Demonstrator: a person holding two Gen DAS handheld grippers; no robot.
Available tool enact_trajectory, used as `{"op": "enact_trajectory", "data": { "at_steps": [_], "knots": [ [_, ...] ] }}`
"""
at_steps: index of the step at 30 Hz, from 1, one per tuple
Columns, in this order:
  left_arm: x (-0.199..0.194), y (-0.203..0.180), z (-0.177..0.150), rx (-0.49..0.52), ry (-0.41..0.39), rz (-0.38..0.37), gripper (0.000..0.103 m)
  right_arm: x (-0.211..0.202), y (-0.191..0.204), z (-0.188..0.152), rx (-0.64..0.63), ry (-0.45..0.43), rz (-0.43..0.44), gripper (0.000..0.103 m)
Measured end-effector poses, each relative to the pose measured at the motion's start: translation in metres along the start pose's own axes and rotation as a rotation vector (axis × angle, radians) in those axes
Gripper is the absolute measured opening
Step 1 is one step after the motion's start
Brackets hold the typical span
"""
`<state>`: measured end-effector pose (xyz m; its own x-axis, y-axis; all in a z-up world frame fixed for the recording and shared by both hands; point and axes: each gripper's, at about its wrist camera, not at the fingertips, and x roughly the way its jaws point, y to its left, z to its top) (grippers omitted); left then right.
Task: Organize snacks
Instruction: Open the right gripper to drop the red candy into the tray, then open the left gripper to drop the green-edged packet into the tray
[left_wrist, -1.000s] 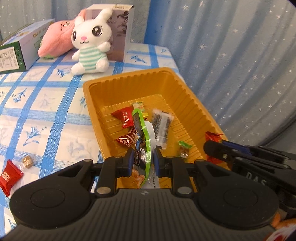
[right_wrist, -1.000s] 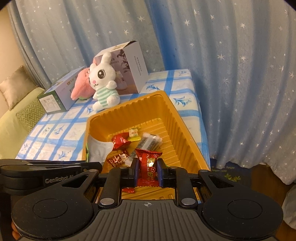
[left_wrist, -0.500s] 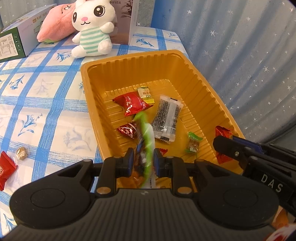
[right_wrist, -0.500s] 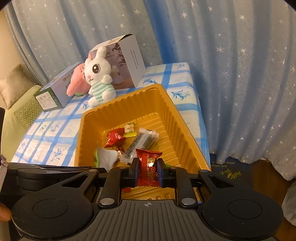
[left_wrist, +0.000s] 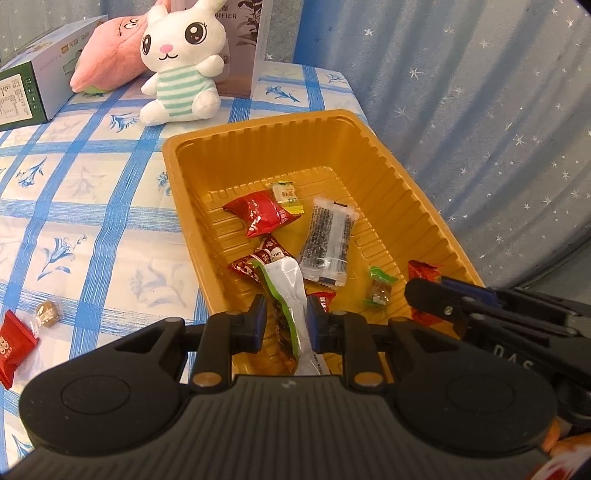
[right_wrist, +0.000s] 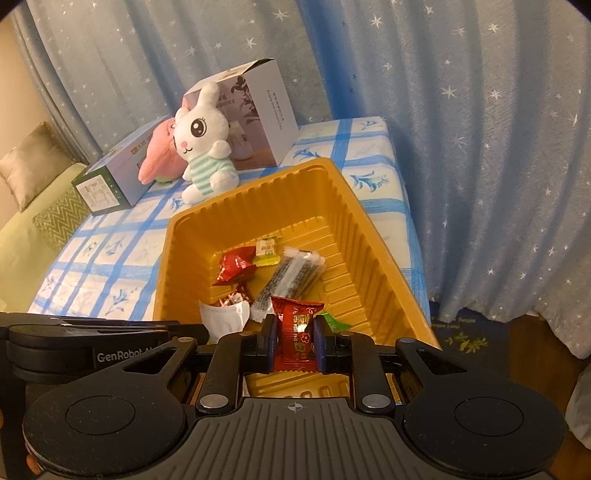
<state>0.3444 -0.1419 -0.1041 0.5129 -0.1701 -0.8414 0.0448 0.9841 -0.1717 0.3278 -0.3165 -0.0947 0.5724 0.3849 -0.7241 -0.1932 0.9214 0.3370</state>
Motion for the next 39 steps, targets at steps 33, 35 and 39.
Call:
{"op": "enact_trajectory", "data": {
  "at_steps": [33, 35, 39],
  "knots": [
    [-0.05, 0.008, -0.02, 0.086, -0.095, -0.084, 0.035, -0.035, 0.004, -0.005, 0.0, -0.082, -0.018, 0.068],
    [-0.06, 0.008, -0.023, 0.103, -0.107, -0.087, 0.039, -0.046, 0.003, -0.008, 0.004, -0.095, -0.016, 0.072],
    [-0.082, 0.011, -0.034, 0.136, -0.136, -0.105, 0.049, -0.068, 0.004, -0.015, 0.005, -0.122, -0.017, 0.078]
  ]
}}
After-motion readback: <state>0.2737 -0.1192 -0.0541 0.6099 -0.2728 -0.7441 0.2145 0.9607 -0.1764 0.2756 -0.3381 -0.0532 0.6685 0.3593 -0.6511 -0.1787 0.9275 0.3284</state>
